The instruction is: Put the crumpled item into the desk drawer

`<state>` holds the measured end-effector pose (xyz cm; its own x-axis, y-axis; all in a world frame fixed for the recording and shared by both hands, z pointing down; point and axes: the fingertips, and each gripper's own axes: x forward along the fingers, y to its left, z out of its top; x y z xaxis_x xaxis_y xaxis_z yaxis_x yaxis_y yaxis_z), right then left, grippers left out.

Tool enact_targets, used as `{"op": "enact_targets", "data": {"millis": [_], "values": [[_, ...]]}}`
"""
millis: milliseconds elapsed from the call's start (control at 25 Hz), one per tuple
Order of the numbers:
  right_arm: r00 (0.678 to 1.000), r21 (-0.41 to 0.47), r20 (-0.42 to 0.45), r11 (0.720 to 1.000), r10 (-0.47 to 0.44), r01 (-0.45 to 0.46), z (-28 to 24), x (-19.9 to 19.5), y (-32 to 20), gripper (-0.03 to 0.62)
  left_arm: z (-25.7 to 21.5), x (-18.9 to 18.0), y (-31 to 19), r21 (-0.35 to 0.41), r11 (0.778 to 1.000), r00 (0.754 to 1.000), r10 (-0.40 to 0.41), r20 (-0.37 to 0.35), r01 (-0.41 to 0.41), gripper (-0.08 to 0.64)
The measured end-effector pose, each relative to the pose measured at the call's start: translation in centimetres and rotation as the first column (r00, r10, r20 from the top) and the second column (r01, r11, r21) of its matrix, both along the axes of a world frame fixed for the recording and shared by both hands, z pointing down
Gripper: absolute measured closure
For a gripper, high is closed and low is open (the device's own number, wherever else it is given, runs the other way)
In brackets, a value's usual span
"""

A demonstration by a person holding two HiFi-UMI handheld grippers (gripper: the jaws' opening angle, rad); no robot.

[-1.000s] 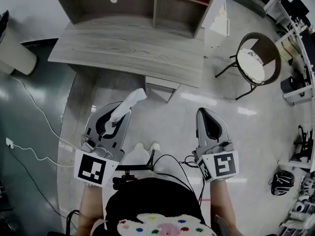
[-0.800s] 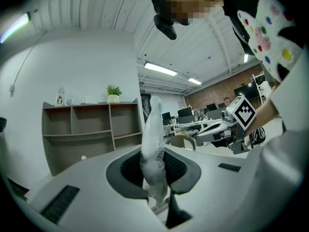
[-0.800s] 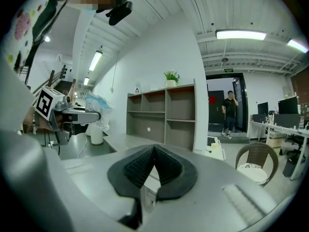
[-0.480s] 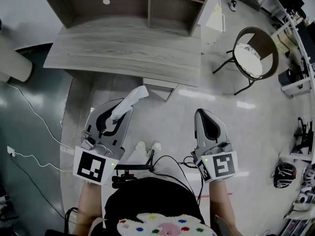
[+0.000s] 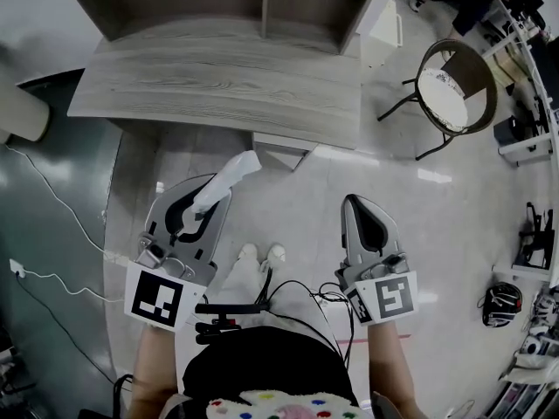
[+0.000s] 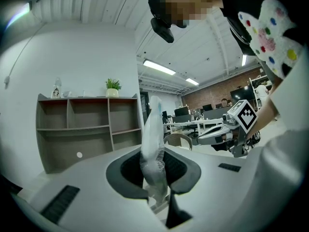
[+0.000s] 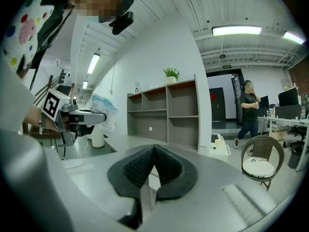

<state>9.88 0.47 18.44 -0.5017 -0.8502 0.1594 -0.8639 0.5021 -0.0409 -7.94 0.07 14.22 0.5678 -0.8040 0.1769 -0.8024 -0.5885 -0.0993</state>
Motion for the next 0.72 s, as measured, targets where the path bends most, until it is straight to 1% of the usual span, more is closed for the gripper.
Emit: {"op": "enact_targets", "data": {"millis": [280, 400, 520, 600, 720], "values": [[0.999, -0.032, 0.028, 0.999, -0.032, 0.033, 3.6, -1.5, -1.9, 0.583, 2.8, -0.7, -1.7, -0.034, 0.999, 1.0, -0.007, 0.002, 0.007, 0.506], [0.996, -0.046, 0.078, 0.998, -0.05, 0.054, 5.0, -2.2, -2.8, 0.583, 4.2, -0.9, -2.3, -0.046, 0.999, 1.0, -0.009, 0.008, 0.01, 0.506], [0.99, -0.067, 0.135, 0.996, -0.048, 0.057, 7.3, -2.4, -3.8, 0.583, 5.6, -1.1, -2.9, -0.054, 0.998, 1.0, -0.01, 0.008, 0.01, 0.506], [0.986, -0.084, 0.157, 0.995, -0.047, 0.061, 8.9, -2.7, -4.4, 0.583, 6.8, -1.4, -3.2, -0.073, 0.997, 1.0, -0.016, 0.002, 0.016, 0.506], [0.978, -0.118, 0.202, 0.99, -0.048, 0.073, 11.3, -3.1, -5.3, 0.583, 8.8, -1.6, -3.2, -0.094, 0.995, 1.0, -0.013, 0.016, 0.014, 0.506]]}}
